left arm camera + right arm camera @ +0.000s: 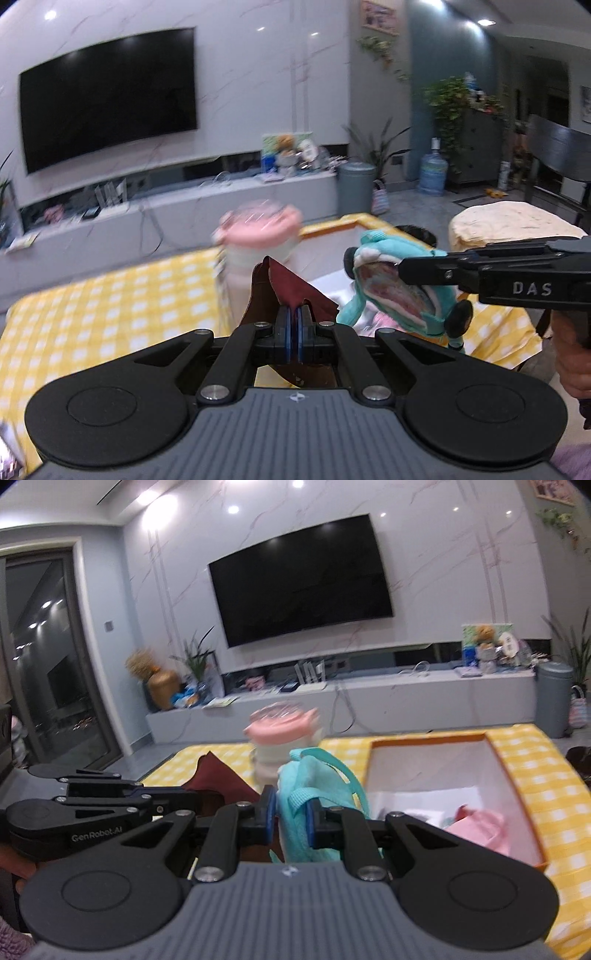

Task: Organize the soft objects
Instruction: 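Lift the maroon pouch and teal plush and carry both over the box, then lower into the box and open both tools to release pouch and plush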

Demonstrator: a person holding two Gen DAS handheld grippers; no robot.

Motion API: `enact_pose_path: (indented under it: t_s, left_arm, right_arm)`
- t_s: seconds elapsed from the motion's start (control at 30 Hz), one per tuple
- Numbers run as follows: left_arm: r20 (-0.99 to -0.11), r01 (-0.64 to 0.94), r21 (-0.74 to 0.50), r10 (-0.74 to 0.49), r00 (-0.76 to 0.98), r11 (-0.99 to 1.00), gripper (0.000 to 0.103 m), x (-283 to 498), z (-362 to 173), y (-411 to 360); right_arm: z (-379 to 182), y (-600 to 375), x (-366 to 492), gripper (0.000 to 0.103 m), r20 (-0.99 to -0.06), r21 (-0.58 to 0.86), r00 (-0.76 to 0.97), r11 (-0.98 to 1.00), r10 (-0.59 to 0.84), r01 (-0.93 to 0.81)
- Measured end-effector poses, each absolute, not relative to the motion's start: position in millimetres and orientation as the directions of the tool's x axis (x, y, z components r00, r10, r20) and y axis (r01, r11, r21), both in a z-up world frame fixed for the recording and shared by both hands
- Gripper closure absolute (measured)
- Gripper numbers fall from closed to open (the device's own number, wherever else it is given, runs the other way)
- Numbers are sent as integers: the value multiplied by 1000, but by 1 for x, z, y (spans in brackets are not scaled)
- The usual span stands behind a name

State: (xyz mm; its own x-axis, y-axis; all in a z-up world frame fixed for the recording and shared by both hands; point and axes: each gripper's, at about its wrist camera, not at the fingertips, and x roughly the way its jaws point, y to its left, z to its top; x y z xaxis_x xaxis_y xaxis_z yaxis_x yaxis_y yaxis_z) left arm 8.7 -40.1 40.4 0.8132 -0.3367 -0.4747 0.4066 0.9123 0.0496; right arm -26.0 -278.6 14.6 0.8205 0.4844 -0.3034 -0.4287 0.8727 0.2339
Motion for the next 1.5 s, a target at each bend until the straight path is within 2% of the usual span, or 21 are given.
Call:
enact_pose_path:
  t_s: [0.33, 0.5, 0.77, 1.03, 1.27, 1.5]
  left_arm:
    - [-412, 483, 123, -398, 820, 867, 100, 47, 52, -107]
    - [-403, 478, 153, -387, 830, 865, 100, 73, 54, -125]
    - [-453, 470, 252, -326, 830, 846, 100, 112, 38, -163]
    - [-549, 484, 405, -217, 807, 775, 100, 139, -3, -208]
    - [-613, 486, 454, -134, 779, 747, 99, 161, -30, -224]
    - [-656, 502, 502, -68, 752, 704, 99, 171, -59, -237]
  right_arm:
    - [31, -329, 4, 89, -239, 157, 878, 909, 414, -386]
    - [35, -355, 40, 89, -250, 118, 889, 924, 383, -364]
    - [15, -381, 116, 89, -333, 190, 857, 918, 393, -347]
    - [-21, -381, 184, 89, -476, 151, 794, 924, 379, -351]
    - [-40, -389, 233, 88, -537, 274, 742, 915, 402, -297]
    - [-60, -379, 248, 86, -613, 277, 699, 929, 368, -246]
